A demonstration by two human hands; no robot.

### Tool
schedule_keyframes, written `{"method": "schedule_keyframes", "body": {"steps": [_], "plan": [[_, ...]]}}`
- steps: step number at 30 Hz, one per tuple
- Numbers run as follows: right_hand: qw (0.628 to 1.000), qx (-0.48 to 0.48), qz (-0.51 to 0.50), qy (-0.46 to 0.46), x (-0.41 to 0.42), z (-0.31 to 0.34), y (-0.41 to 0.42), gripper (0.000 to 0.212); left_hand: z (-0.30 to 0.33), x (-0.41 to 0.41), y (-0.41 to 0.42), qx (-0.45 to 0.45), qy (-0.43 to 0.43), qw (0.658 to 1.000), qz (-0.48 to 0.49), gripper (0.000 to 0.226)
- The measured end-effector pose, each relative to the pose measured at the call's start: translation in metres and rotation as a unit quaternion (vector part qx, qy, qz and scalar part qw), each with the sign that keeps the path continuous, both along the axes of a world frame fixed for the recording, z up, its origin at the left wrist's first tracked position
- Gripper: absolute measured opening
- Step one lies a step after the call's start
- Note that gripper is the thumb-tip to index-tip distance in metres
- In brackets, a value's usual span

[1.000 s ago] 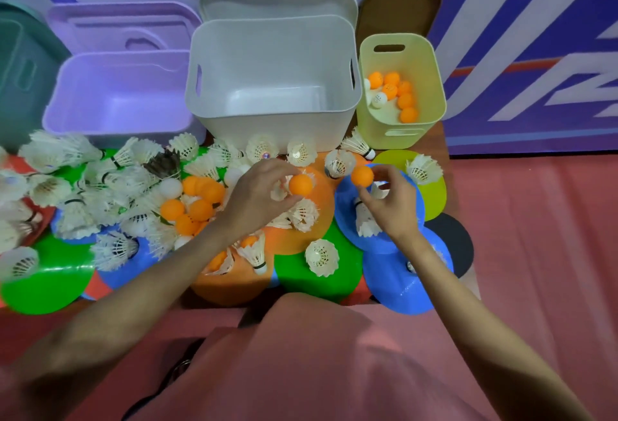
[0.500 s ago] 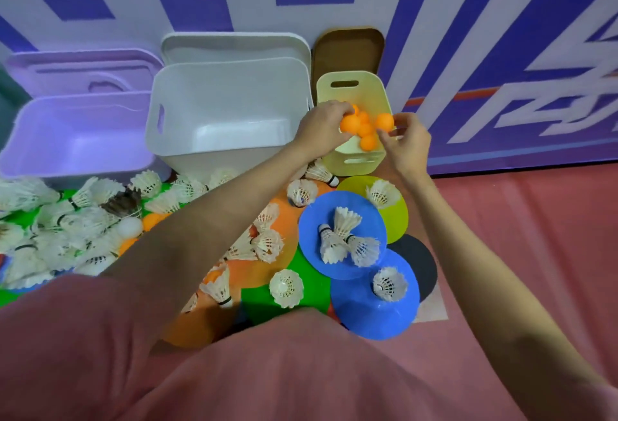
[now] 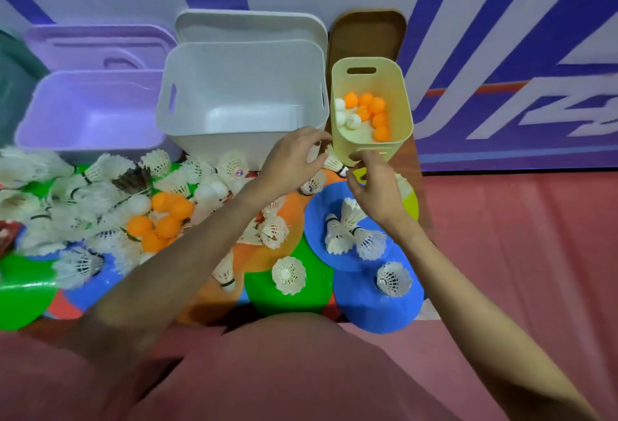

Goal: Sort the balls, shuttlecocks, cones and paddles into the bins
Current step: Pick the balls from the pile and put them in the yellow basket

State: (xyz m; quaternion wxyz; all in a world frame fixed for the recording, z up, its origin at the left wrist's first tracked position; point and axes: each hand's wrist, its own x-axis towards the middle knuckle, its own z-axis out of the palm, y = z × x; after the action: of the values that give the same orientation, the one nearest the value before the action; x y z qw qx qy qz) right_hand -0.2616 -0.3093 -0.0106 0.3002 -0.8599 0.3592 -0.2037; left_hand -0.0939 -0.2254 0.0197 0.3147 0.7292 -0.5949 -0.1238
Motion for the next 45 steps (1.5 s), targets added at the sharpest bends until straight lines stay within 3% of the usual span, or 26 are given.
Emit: {"method": "schedule_keyframes", "body": {"steps": [4, 11, 19, 28, 31, 35, 39, 41, 45], "plan": [[0.996, 0.028, 0.083, 0.025, 0.011, -0.005, 0.041, 0.028, -0.004, 0.018, 0.093, -0.001, 0.050, 0.993, 0.108, 0.027], [0.973, 0.067, 0.216, 0.051, 0.045, -0.006, 0.113, 0.025, -0.004, 0.046, 0.211, 0.090, 0.040, 0.969, 0.226, 0.022], [0.932, 0.082, 0.312, 0.164, 0.085, -0.015, 0.175, 0.043, -0.021, 0.054, 0.260, 0.134, 0.044, 0.968, 0.208, 0.021], [0.918, 0.027, 0.290, 0.268, 0.114, -0.029, 0.209, 0.053, -0.040, 0.075, 0.286, 0.154, 0.016, 0.982, 0.110, 0.025], [0.899, -0.038, 0.286, 0.329, 0.118, -0.032, 0.212, 0.061, -0.045, 0.077, 0.289, 0.148, -0.022, 0.987, 0.056, 0.025], [0.893, -0.067, 0.282, 0.345, 0.120, -0.035, 0.216, 0.045, -0.049, 0.079, 0.286, 0.152, -0.072, 0.986, -0.006, 0.027], [0.916, -0.014, 0.248, 0.314, 0.117, -0.031, 0.213, 0.044, -0.054, 0.086, 0.280, 0.194, -0.095, 0.976, -0.033, 0.033], [0.937, 0.025, 0.206, 0.281, 0.111, -0.026, 0.210, 0.051, -0.059, 0.089, 0.278, 0.224, -0.103, 0.968, -0.049, 0.037], [0.964, 0.068, 0.099, 0.239, 0.094, -0.019, 0.210, 0.043, -0.063, 0.090, 0.276, 0.252, -0.139, 0.955, -0.074, 0.034]]}}
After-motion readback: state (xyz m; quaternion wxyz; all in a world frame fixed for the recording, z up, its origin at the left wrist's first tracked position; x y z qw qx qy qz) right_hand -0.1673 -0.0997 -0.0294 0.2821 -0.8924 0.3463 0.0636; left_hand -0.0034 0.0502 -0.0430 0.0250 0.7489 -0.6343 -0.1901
